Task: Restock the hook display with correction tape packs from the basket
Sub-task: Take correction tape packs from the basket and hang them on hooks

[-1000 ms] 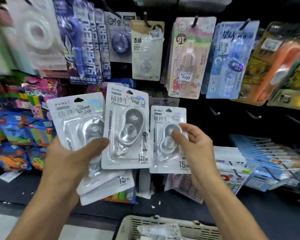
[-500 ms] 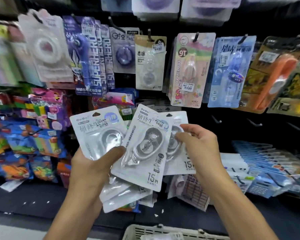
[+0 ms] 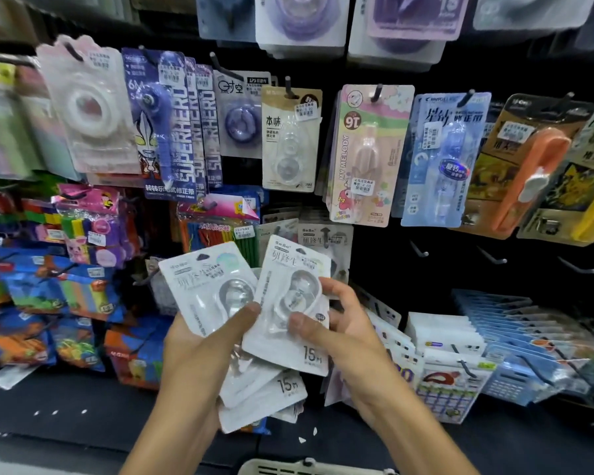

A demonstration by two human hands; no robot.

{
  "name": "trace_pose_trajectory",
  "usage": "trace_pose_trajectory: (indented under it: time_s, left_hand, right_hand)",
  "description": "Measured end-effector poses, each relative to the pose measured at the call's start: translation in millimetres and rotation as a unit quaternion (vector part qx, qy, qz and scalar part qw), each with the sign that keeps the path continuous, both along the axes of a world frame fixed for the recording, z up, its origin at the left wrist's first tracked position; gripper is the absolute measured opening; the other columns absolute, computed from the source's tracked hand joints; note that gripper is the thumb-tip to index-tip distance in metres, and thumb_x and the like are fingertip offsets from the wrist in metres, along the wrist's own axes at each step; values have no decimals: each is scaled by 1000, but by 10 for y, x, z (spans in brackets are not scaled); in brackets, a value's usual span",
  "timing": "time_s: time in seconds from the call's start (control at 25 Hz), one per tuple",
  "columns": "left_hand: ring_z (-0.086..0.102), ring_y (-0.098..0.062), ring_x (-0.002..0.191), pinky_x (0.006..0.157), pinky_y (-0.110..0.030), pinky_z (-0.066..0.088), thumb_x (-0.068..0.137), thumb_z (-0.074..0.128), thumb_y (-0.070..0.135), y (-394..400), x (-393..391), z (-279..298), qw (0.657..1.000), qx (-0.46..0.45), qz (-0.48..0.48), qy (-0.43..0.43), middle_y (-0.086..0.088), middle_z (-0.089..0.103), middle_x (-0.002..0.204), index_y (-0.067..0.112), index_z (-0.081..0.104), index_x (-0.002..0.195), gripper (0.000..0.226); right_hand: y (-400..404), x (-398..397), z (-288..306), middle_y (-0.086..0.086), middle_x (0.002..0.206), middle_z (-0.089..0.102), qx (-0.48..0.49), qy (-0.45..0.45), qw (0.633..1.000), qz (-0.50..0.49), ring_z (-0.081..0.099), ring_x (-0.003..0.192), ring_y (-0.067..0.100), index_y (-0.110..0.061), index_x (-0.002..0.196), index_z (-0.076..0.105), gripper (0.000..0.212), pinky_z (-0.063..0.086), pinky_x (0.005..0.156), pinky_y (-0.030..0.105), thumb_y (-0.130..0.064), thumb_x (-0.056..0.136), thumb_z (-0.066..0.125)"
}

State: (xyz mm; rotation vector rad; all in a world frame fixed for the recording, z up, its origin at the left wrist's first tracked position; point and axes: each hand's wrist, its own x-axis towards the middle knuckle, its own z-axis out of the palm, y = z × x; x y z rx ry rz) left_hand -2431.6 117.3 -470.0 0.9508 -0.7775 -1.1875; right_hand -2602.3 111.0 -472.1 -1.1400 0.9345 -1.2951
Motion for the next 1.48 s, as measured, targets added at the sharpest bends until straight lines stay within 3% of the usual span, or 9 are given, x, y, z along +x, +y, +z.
trace_pose_trajectory:
  time_s: [0.12,0.32,0.48,0.64,0.8,0.92,1.04,1.2,1.48]
  left_hand:
    - [76,-25,99,87,-50,59,63,84,35,7,-8,2,999,10,-18,-28,4,79,108,30,72,115,55]
    - [76,-6,77,55,-23,58,56,85,38,13,74,71,994,-37,37,-96,18,78,94,42,69,103,50]
    - [77,-11,83,62,-31,61,54,87,41,6,65,88,989,-59,53,-123,13,78,99,42,67,108,58]
    - [76,-6,81,62,-25,59,50,88,42,-18,25,61,985,-68,65,-147,18,77,96,44,65,105,60]
    - [77,-8,84,64,-26,60,51,88,41,-28,3,65,986,-71,61,-138,15,78,98,41,66,108,61]
    - [77,-10,86,70,-35,60,52,89,40,-34,-24,57,985,-79,52,-147,13,78,99,41,67,106,58]
    - [77,-12,84,67,-32,61,48,90,40,-55,-93,46,985,-67,15,-159,11,79,96,39,68,103,59]
    - [78,-19,88,68,-35,63,51,88,43,-70,-146,42,990,-27,-73,-120,3,80,100,38,72,100,52]
    - [77,-26,91,77,-44,60,97,61,17,-72,-88,55,995,18,-33,-88,0,80,102,32,75,102,20]
  right_hand:
    - [-54,-95,-56,-4,124,71,-8,-13,995,-99,70,111,22,-35,124,62,57,59,90,40,-11,77,83]
    - [49,-356,-96,-21,122,65,-48,85,984,-152,63,116,10,-46,115,65,53,56,93,41,-17,72,76]
    - [123,-337,-170,-27,122,65,-121,58,981,-141,60,114,-8,-46,118,65,56,53,83,13,-15,72,75]
    - [5,-282,-103,-28,129,59,-67,141,966,-207,55,121,0,-58,118,59,56,48,99,34,-19,81,75]
    - [55,-302,-137,-40,125,50,-48,143,968,-203,46,108,-26,-64,122,55,60,40,84,16,-22,83,75]
    - [13,-247,-136,-32,127,45,-9,146,972,-186,58,106,-9,-55,142,38,69,49,84,25,-19,92,69]
    - [59,-95,-156,-33,137,45,-51,190,969,-151,51,123,-3,-54,143,35,74,43,98,27,-50,81,75]
    - [33,-2,-173,4,106,75,-44,65,996,-34,75,94,24,-41,106,72,37,60,76,30,-39,72,87]
    - [75,-198,-158,2,88,79,18,-37,989,-141,72,65,18,-39,85,64,20,49,42,23,-40,70,76]
